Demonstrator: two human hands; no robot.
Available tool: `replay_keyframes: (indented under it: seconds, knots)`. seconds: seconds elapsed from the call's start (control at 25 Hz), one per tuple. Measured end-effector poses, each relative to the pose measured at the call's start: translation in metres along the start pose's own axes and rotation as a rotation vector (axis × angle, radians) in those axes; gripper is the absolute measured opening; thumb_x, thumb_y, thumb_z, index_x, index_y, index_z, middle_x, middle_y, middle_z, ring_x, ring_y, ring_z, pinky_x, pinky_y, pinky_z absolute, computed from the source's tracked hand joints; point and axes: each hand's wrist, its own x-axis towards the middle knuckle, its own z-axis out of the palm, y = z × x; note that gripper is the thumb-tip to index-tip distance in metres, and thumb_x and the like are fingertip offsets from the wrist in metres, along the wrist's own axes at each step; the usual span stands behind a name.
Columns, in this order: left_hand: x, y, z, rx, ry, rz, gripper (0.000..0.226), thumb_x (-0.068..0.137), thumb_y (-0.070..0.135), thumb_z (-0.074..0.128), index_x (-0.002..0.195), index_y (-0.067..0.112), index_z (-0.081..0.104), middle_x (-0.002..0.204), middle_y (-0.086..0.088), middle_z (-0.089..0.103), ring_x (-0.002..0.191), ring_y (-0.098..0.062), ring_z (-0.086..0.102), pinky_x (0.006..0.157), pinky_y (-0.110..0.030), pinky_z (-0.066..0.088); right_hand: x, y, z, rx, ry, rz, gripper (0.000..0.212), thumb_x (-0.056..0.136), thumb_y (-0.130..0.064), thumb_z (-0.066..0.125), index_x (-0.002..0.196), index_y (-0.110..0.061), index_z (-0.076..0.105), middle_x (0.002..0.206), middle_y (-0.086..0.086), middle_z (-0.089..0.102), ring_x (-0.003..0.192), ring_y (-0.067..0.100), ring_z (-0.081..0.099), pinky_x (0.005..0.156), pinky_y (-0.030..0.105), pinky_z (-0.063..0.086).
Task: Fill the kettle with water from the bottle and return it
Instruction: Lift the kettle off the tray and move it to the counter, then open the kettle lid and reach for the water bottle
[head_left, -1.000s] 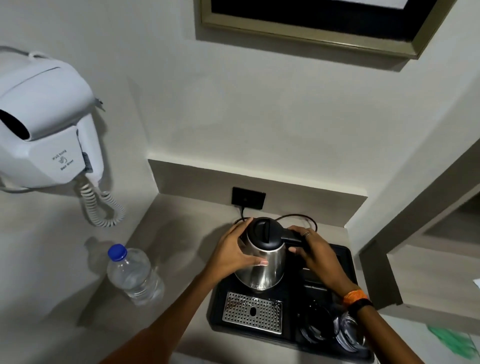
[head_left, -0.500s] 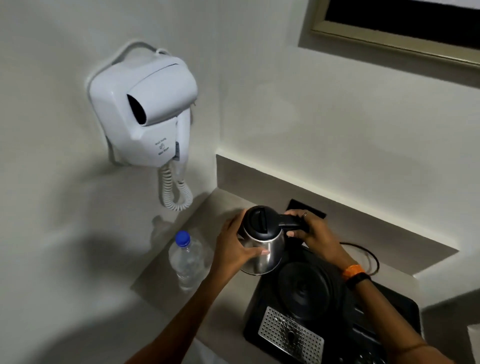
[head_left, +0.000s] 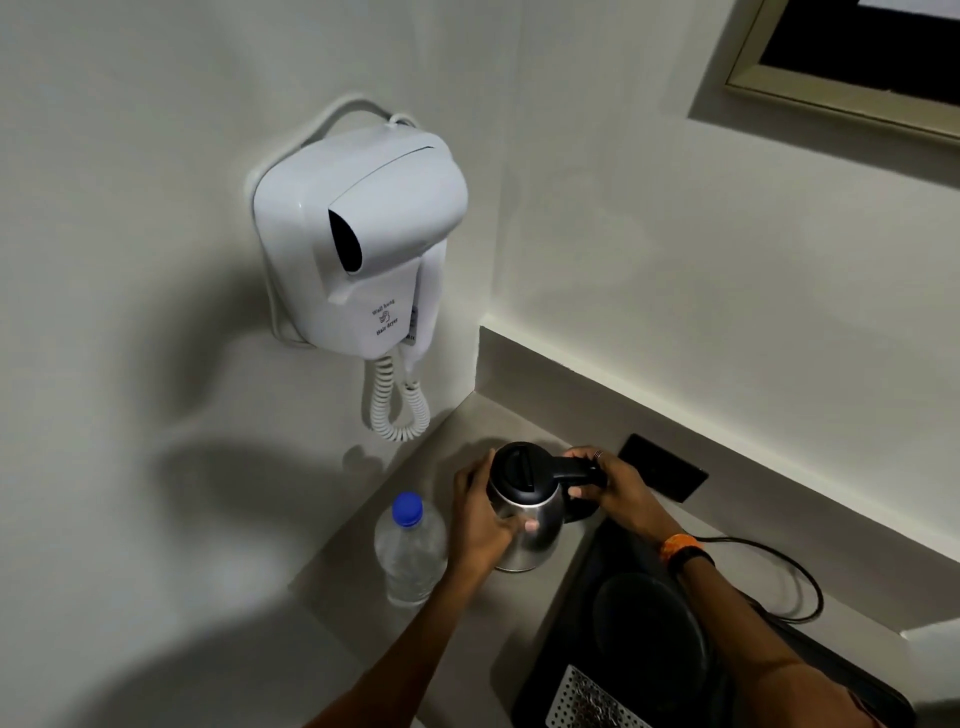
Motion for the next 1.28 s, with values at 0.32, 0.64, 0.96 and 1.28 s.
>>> replay_keyframes:
  seconds: [0.32,0.64,0.96,1.28]
  knots:
    - [-0.014,-0.008,0.005,0.136,0.010,0.025,0.118,0.066,0.026,0.095,0.160,0.024,0.022,0.165,-0.007,0.021,0.151,-0.024,0.027,0.114,-0.029,0.032,0.013,-0.033,0.045,-0.412,0.146,0.209,0.070,0.077,-0.079,0.050,0.133,-0.038,0.059,0.126,-0.002,0.066,0.126,0.027,0.051,0.099,0.046,0.046]
    - [-0.017,-0.005,-0.001,0.212,0.052,0.032,0.096,0.071,0.021,0.092,0.151,0.011,0.040,0.158,-0.008,0.037,0.142,-0.025,0.045,0.113,-0.027,0.037,0.014,-0.035,0.051,-0.464,0.143,0.152,0.049,0.090,-0.058,0.052,0.124,-0.025,0.065,0.109,0.006,0.071,0.115,0.030,0.053,0.090,0.051,0.053]
    - [-0.056,0.036,-0.014,0.275,0.124,0.287,0.078,0.093,0.020,0.074,0.158,0.014,0.032,0.168,-0.006,0.022,0.155,-0.021,0.025,0.120,-0.018,0.021,-0.007,-0.037,0.001,0.413,0.120,0.168,0.028,0.102,-0.031,0.054,0.113,-0.017,0.076,0.110,0.009,0.078,0.105,0.022,0.074,0.077,0.020,0.056]
    - [-0.067,0.028,-0.116,0.147,0.402,0.474,0.031,0.096,0.021,0.061,0.127,0.023,0.064,0.136,0.000,0.060,0.133,-0.020,0.051,0.119,-0.040,0.037,-0.012,-0.038,0.006,0.452,0.139,0.162,0.032,0.102,-0.027,0.054,0.113,-0.005,0.074,0.105,0.014,0.077,0.085,0.007,0.075,0.068,0.011,0.055]
